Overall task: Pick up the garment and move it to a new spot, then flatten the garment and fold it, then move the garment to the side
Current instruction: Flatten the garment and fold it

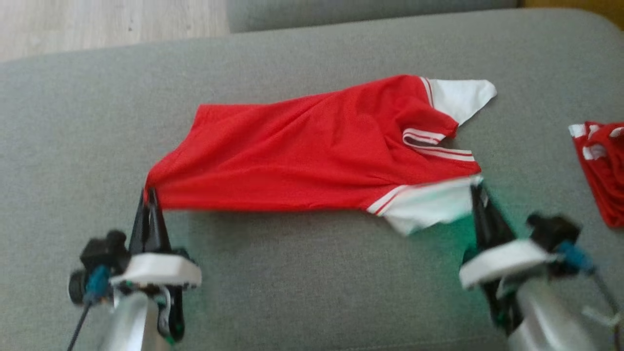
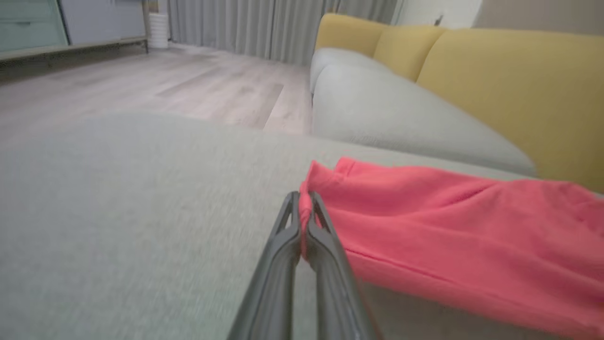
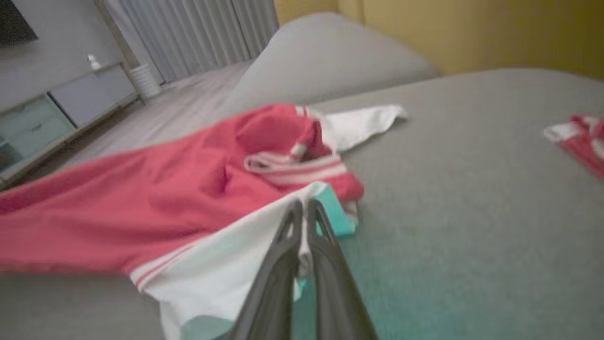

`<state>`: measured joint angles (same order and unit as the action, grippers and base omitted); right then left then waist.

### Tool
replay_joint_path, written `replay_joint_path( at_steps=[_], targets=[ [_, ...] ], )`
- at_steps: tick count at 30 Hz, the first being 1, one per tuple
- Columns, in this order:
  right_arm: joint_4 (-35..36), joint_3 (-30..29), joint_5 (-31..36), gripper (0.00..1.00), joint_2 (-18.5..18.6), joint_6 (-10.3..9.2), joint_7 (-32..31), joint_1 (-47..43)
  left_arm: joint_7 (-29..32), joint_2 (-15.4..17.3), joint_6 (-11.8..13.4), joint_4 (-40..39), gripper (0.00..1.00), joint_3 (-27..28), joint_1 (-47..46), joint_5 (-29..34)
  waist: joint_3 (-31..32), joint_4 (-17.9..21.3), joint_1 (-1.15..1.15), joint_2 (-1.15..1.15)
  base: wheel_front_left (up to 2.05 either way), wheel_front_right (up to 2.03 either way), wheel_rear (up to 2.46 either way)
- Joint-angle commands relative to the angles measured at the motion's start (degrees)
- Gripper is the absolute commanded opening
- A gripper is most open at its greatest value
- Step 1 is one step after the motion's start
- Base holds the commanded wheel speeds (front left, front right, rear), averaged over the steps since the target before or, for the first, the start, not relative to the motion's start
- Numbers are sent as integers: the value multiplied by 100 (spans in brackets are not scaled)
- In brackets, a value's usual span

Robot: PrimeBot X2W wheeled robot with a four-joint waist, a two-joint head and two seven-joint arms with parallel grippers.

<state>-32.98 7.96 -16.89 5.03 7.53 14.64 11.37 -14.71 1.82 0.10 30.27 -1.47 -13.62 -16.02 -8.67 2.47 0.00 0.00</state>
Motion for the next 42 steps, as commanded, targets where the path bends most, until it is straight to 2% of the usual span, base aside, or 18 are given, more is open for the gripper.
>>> replay_joint_path(
  at_steps=[1,6,7,12,13,16,21,25,32,42],
  targets=[
    [653,47,-132,0,120,-4,36,366,-29,110,-131,-413,0,243,-387,216,195,-21,0,0,0,0,0],
    [1736,-172,-492,0,387,-4,36,988,-29,291,-507,-974,0,358,-1114,472,588,-89,0,0,0,0,0],
    [1736,-172,-492,0,387,-4,36,988,-29,291,-507,-974,0,358,-1114,472,588,-89,0,0,0,0,0],
    [2438,-396,-692,0,844,-4,36,1766,-29,659,-683,-1187,0,233,-2112,604,868,-194,0,0,0,0,0],
    [2607,-365,-737,0,1032,-4,36,2082,-29,852,-709,-1161,0,107,-2516,686,931,-230,0,0,0,0,0],
    [2675,-338,-942,0,1199,-4,36,2526,38,1050,-733,-1028,0,-27,-3038,646,989,-269,0,0,0,0,0],
    [2522,-170,-1014,0,1534,-4,-70,3212,268,1280,-745,-892,0,-252,-3596,701,949,-356,0,0,0,0,0],
    [2208,30,-913,0,1692,-4,-191,3691,413,1336,-714,-778,0,-274,-3827,686,746,-415,0,0,0,0,0],
    [1181,206,-666,0,1668,-4,-149,4741,460,1236,-521,-323,0,-260,-4198,643,-56,-438,0,0,0,0,0],
    [-1,-188,127,0,1462,-4,25,6816,-12,1140,-67,236,0,-249,-5844,918,-1056,-364,0,0,0,0,0]
  ],
)
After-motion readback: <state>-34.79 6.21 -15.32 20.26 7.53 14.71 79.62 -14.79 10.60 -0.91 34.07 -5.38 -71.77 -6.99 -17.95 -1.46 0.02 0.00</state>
